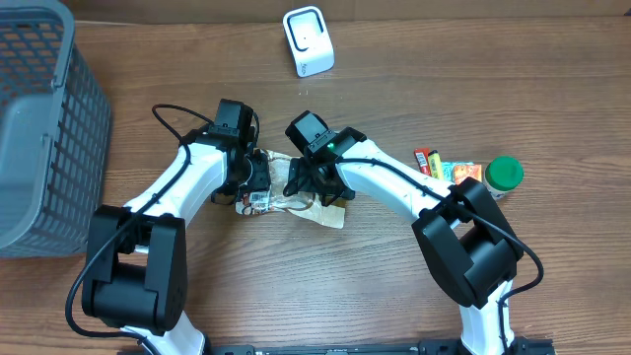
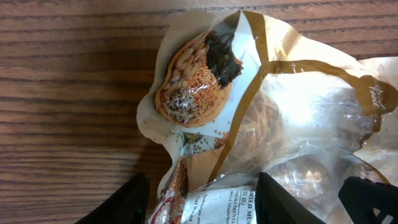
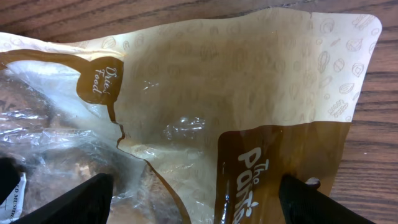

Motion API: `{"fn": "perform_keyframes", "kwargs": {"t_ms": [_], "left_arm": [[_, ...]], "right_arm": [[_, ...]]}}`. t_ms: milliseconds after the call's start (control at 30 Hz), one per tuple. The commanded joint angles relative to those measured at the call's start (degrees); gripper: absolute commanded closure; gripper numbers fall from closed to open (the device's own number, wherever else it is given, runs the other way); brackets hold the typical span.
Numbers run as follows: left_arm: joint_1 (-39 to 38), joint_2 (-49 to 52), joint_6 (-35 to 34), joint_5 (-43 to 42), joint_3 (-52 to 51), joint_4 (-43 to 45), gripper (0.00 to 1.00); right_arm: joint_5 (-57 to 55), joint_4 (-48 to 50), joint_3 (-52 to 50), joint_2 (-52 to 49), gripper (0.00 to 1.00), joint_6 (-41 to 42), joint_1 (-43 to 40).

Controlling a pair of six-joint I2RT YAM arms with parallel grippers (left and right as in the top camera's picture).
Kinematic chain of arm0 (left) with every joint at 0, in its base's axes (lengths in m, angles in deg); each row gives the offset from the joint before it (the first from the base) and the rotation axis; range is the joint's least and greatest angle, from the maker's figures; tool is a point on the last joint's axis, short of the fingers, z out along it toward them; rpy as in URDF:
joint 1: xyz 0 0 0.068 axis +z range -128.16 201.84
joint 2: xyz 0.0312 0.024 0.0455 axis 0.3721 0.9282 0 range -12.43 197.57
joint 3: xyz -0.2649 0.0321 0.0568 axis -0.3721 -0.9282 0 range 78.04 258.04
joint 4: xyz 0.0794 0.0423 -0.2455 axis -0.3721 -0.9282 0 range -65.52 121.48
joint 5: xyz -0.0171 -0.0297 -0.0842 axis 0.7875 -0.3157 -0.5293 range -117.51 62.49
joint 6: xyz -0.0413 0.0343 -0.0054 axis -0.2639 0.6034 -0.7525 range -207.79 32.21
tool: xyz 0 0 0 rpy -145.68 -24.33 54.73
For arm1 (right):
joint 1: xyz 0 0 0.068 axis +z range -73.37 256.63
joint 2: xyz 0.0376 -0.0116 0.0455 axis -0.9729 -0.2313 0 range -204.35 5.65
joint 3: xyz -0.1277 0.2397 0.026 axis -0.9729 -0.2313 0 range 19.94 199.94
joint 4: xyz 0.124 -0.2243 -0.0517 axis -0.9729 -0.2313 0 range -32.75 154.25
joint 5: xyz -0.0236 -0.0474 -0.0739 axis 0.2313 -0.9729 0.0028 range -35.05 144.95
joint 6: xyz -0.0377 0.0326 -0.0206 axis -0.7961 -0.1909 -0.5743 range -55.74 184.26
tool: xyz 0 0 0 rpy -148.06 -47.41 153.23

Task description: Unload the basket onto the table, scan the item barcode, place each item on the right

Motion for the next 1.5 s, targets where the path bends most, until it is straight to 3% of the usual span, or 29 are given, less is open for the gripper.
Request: {"fn": "perform_keyframes", "kwargs": {"t_ms": [0,467,600,800,967,1067,1167,1467], "left_arm": [[-0.2,1.2,0.4,0.6,1.0,0.0,0.54],[-0.2,1.2,0.4,0.6,0.5,0.0,0.50],[-0.2,1.2,0.4,0.6,0.5,0.1,0.50],[-0.2,1.2,0.4,0.6,0.5,0.3,0.49],[-0.2,1.2,0.5,0.6,0.5,0.4,0.49],[-0.2,1.2,0.5,0.6,0.5,0.4,0.48],[-0.2,1.2,0.5,0.6,0.5,0.5,0.45],[-0.2,1.2,0.4,0.5,0.5,1.7,0.36]], "right_arm": [[-0.8,0.0,0.2,-0.7,0.13,0.2,0.3],[-3.7,3.1,-4.1,-0.7,0.15,0.2,2.3],[-3.4,5.9,-7.7,-0.7,0.25,0.2,3.0],[0.7,6.6,-8.2,-0.7,0.55,0.2,3.2],[9.2,8.7,-7.8,-0.6,0.64,0.2,1.6],[13.9,9.2,-7.7,-0.6,0.77,0.2,-0.5],[18.9,9.4,-7.6,-0.5,0.82,-2.1,-3.1],[26.3,9.2,-7.6,-0.5,0.82,-4.8,-7.4]]}}
